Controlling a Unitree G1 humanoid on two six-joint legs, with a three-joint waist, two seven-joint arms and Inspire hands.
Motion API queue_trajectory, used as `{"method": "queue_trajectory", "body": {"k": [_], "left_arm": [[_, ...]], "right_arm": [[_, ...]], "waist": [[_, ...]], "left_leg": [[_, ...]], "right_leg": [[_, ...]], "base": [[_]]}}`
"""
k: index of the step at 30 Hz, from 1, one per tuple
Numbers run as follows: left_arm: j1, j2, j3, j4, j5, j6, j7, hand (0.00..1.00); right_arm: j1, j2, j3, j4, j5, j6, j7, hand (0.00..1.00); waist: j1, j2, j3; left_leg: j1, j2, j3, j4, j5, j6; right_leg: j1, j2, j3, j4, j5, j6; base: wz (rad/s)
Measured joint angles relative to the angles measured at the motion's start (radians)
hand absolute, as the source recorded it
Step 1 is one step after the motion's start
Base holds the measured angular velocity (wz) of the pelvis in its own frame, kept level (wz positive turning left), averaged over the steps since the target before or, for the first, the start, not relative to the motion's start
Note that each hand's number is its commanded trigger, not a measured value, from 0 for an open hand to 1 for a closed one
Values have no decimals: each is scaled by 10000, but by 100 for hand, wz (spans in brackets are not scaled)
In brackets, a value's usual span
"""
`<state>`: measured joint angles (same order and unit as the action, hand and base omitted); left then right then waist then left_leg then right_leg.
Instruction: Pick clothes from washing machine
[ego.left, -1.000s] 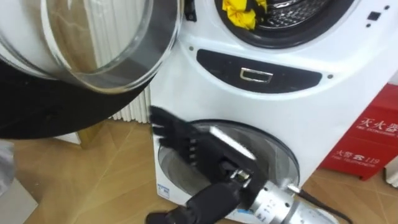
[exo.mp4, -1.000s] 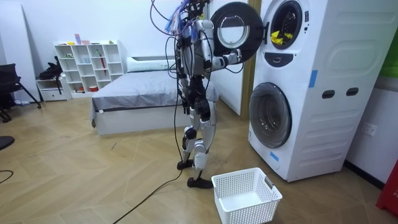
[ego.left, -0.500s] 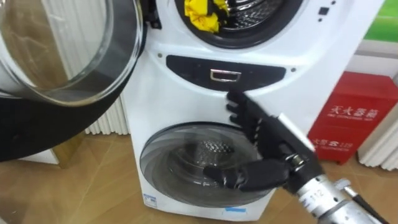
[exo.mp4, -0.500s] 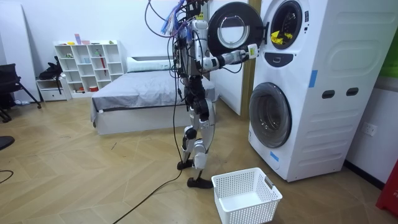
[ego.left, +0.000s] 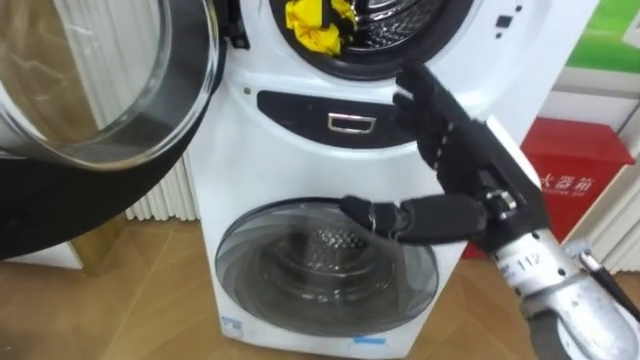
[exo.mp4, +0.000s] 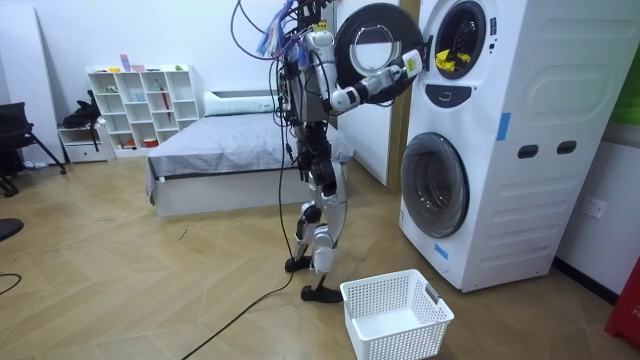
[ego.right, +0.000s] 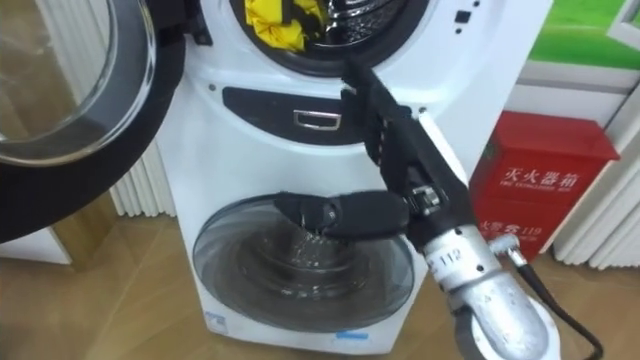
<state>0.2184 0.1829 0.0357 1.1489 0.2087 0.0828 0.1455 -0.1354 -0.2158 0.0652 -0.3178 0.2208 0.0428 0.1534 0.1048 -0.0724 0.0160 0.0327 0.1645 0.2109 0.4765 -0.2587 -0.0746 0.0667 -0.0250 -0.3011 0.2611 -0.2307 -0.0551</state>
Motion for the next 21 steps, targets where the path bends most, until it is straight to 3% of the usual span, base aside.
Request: {"method": "queue_trajectory", "body": {"k": [3,4,6,8,9,10,11,12,14,16,17,19,21], "left_arm": [[62,-50,-40,5,12,58,-46,0],[94,-87,-40,9,24,121,-66,0],[41,-145,-43,-58,16,237,-105,0],[75,-150,-36,-218,18,280,-99,0],[208,-129,14,-241,14,302,-81,0],[389,-122,19,-252,14,380,-83,0],[449,-120,17,-251,13,431,-90,0],[435,-89,17,-249,14,460,-97,0],[342,-100,-2,-216,22,460,-103,0],[220,-152,-23,-305,13,407,-105,0],[187,-145,-28,-330,13,399,-105,0],[-51,-106,-35,-370,9,397,-116,0],[-339,-113,-43,-300,2,412,-182,0]], "right_arm": [[-654,4,174,447,188,-32,-393,0],[-880,35,294,581,187,-39,-546,0],[-1183,21,312,786,124,-54,-693,0],[-1245,37,320,802,135,-49,-865,0],[-1242,77,363,809,237,-4,-859,0],[-1240,67,405,799,287,20,-861,0],[-1240,64,402,798,288,18,-888,0],[-1237,56,392,795,288,16,-1000,0],[-1238,59,416,801,285,17,-1177,0],[-1171,60,621,802,222,16,-1437,0],[-1169,41,651,798,218,16,-1456,0],[-1169,-15,651,795,146,9,-1616,0],[-1137,-96,644,798,150,10,-1676,0]], "waist": [[119,-19,-3],[136,-59,-10],[91,-141,-13],[298,-111,-30],[472,-102,-27],[412,-84,-61],[355,-100,-111],[273,-261,-213],[301,-359,-178],[226,-274,-120],[127,-275,-128],[62,-188,-75],[-143,-151,-41]], "left_leg": [[-526,334,-129,1040,17,-4],[-713,331,-176,1112,14,-4],[-1336,189,-228,544,-56,-73],[-2020,-27,-200,-489,152,-128],[-2256,-170,-222,-974,925,49],[-2301,-312,-246,-1359,1590,230],[-2292,-397,-264,-1447,1824,341],[-2171,-575,-256,-1544,1868,436],[-2033,-744,-240,-1503,1697,486],[-1785,-898,-146,-1381,1363,537],[-1778,-909,-118,-1300,1261,548],[-1766,-982,-45,-996,915,643],[-1694,-1210,48,-898,802,815]], "right_leg": [[41,129,-63,343,-273,-234],[47,135,-35,324,-299,-302],[32,94,32,270,-341,-351],[53,73,36,159,-372,-308],[202,10,38,82,-408,-250],[380,-47,31,-33,-477,-133],[410,-92,16,-52,-524,-60],[381,-226,-14,-90,-596,72],[596,-338,-23,-285,-533,199],[925,-472,-47,-364,-489,303],[937,-496,-42,-303,-497,335],[947,-688,-21,127,-655,608],[932,-984,-39,537,-763,794]], "base": [[9],[27],[38],[2],[-18],[-12],[10],[11],[4],[0],[0],[0],[15]]}}
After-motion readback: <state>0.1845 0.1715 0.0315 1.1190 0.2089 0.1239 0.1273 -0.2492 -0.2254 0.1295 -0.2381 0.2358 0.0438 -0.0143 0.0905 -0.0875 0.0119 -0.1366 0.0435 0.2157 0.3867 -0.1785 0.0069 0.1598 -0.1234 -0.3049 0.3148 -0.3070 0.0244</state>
